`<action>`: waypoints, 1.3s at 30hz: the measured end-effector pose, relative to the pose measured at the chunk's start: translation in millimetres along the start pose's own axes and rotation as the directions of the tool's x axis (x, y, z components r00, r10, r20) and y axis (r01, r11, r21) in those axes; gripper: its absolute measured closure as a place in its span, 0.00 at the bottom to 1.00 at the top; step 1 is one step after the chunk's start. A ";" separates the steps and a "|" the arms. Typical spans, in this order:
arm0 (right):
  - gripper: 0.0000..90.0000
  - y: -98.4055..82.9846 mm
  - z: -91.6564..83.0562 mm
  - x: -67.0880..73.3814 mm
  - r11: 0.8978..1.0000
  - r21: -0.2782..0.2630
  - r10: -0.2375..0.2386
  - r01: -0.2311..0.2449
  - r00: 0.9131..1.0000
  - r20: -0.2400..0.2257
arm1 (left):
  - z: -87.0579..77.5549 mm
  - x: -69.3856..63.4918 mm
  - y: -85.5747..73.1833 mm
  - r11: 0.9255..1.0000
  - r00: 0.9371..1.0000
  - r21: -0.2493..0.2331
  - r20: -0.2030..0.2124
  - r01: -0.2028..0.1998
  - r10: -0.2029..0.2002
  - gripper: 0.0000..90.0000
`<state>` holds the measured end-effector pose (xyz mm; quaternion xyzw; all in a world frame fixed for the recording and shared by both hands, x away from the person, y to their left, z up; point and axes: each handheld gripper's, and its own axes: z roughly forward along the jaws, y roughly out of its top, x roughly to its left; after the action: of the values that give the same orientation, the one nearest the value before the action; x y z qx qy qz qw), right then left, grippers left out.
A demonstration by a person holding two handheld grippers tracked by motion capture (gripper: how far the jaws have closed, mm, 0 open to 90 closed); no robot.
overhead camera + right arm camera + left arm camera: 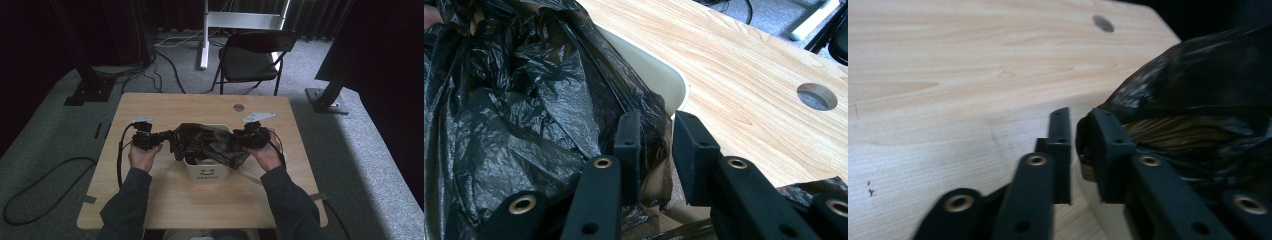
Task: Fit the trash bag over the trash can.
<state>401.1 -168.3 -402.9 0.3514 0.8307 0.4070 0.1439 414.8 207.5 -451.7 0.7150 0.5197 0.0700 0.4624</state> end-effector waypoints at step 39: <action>0.81 -0.7 1.9 3.1 1.000 0.006 -0.010 0.010 1.000 -0.011 | -77.9 -60.4 -11.1 0.948 0.953 -0.115 0.029 -0.296 0.301 0.53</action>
<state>399.5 -165.3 -404.5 0.3456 0.8345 0.4056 0.1401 334.8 204.9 -393.1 0.7603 0.3902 0.1509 0.4969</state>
